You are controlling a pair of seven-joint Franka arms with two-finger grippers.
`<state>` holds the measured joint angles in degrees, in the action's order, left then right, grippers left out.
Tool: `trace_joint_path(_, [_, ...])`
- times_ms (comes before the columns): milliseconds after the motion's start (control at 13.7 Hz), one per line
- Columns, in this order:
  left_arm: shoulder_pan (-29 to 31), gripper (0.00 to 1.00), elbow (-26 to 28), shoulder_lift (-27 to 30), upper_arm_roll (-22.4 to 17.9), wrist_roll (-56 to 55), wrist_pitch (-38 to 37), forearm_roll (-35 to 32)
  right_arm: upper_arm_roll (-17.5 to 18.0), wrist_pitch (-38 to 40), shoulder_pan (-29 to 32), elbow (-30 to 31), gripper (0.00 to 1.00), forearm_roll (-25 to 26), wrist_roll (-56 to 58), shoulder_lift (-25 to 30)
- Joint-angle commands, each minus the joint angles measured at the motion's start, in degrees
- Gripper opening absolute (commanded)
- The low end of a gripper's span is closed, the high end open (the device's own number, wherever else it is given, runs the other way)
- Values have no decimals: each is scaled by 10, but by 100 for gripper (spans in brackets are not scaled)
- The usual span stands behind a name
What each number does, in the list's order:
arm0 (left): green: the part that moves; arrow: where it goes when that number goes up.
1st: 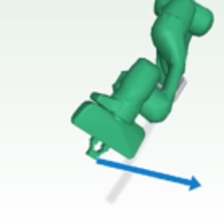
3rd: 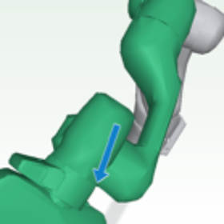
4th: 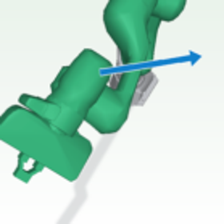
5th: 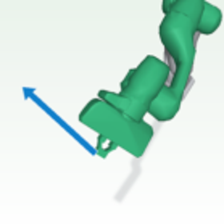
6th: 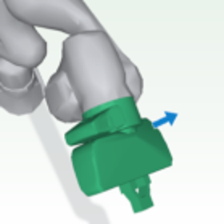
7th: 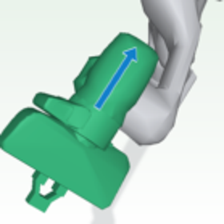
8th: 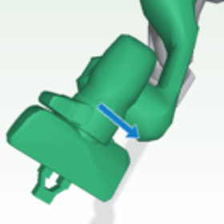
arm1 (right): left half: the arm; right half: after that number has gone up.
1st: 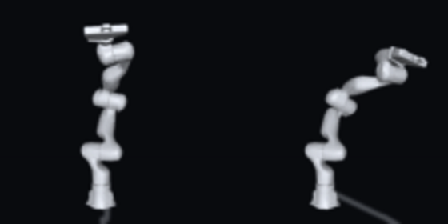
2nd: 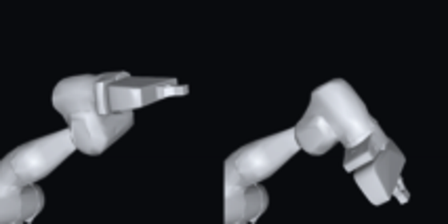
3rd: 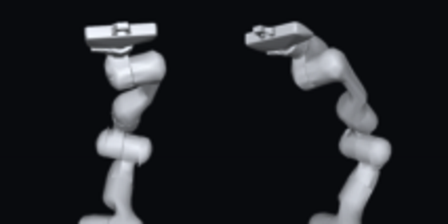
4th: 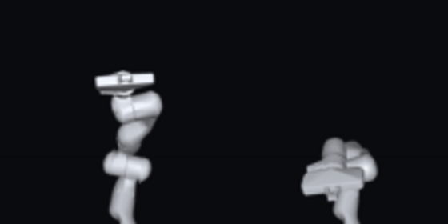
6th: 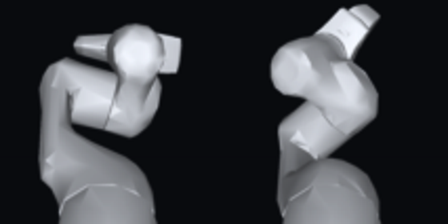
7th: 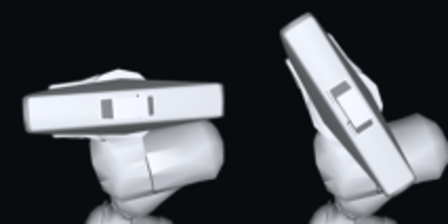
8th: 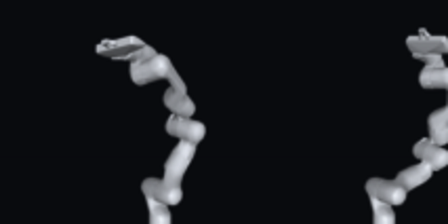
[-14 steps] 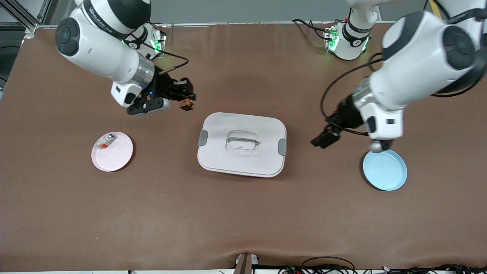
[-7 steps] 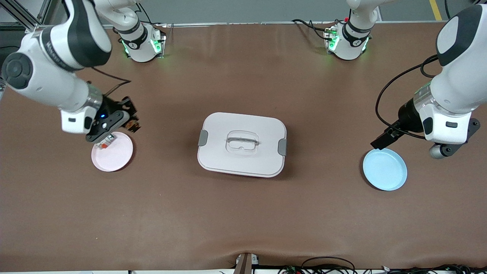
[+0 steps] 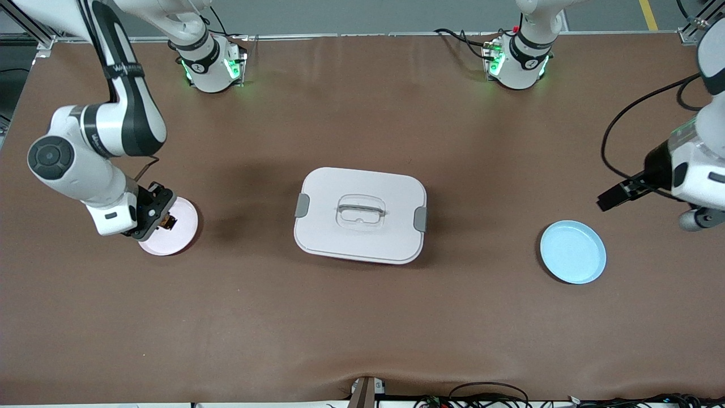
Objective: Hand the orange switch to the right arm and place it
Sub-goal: 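Carry the switch with the right gripper over the white plate, then lower the switch onto the white plate with the right gripper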
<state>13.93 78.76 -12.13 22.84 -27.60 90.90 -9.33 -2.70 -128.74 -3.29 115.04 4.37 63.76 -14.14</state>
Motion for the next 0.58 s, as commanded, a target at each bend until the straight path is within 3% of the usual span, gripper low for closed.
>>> trace_joint_path(0, [-78, 100, 44, 59, -103, 83, -4, 5, 12, -66, 36, 11, 0, 13, 71, -34])
trace_joint_path(292, [-146, 100, 73, 98, -193, 148, -4, 18, 11, -151, 44, 57, 0, 15, 84, -55])
trace_joint_path(511, [-180, 100, 101, 125, -249, 179, -4, 62, 11, -171, 50, 81, 0, 16, 84, -61])
